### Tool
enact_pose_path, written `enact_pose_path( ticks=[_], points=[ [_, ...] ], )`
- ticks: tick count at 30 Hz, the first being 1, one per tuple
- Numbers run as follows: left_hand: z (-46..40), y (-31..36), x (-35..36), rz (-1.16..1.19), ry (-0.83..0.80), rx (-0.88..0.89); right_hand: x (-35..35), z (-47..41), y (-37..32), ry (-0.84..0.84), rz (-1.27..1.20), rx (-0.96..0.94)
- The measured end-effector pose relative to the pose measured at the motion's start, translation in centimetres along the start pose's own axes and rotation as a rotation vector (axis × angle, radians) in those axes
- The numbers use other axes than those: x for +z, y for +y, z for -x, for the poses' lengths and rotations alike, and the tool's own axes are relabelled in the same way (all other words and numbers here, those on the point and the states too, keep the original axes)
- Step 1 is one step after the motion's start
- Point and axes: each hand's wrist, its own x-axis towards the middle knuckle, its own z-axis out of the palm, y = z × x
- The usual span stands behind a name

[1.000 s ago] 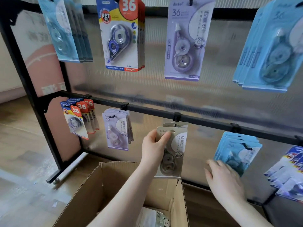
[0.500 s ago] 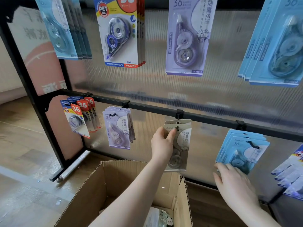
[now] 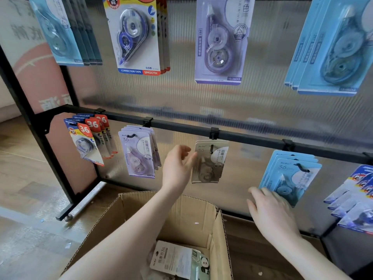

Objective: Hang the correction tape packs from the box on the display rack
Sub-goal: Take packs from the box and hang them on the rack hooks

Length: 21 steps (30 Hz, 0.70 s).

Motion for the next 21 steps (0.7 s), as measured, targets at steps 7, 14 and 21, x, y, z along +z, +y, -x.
enact_pose_path(
  ticks=[7, 14, 21],
  points=[
    [2.2, -3.3, -7.0, -0.47, -0.005, 0.176, 0.9, -0.5, -3.2, -0.008, -0.07, -0.065],
    [7.0, -8.1, -11.9, -0.75, -0.182, 0.203, 3.7, 0.0, -8.5, -0.064, -0.098, -0.157],
    [9.6, -13.7, -12.8, -0.916, -0.438, 0.113, 7.3, 1.4, -12.4, -0.171, -0.062, -0.222]
  ],
)
